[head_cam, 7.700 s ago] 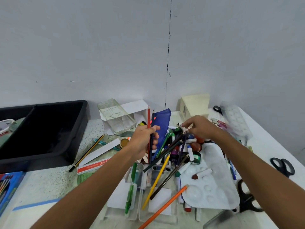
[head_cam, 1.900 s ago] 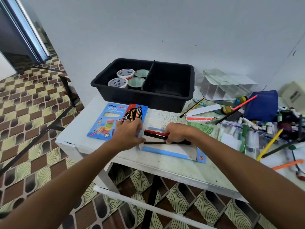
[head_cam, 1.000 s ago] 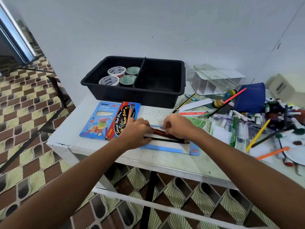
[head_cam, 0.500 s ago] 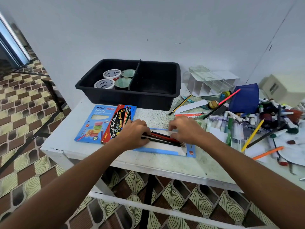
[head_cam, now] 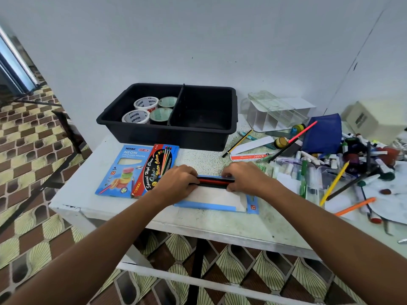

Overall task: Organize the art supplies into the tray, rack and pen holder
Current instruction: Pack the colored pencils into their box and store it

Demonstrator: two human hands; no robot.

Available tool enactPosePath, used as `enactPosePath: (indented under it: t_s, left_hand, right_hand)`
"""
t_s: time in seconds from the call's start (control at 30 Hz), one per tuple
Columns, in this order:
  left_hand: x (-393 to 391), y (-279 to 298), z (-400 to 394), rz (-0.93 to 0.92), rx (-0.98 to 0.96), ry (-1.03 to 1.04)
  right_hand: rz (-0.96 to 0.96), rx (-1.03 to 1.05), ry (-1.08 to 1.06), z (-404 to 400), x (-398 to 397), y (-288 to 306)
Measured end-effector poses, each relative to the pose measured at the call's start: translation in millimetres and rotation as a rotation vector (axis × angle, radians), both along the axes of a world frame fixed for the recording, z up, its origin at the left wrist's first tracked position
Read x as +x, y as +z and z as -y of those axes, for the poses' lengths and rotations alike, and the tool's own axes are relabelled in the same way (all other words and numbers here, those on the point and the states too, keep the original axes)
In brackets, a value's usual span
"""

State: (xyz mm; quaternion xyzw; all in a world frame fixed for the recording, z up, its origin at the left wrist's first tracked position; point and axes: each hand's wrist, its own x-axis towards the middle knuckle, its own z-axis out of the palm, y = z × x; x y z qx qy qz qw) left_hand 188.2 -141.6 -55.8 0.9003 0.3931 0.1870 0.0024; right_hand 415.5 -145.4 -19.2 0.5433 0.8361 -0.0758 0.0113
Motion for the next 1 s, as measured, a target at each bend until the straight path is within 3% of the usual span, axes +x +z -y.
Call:
enactPosePath:
  t_s: [0.53,0.77,1.0]
  left_hand:
    - [9,4,-7,-0.050,0.005,0.003]
    - [59,16,-18,0.062,-0.098,-0.005]
    - [150,41,-30,0.195,-0.258,-0.069]
  right_hand:
    - [-0.168,0.094,0.044,3,11,-9]
    - [-0.519,0.109,-0.088,-1,45,14]
    - [-0.652,0.172,-0.324,6,137,33]
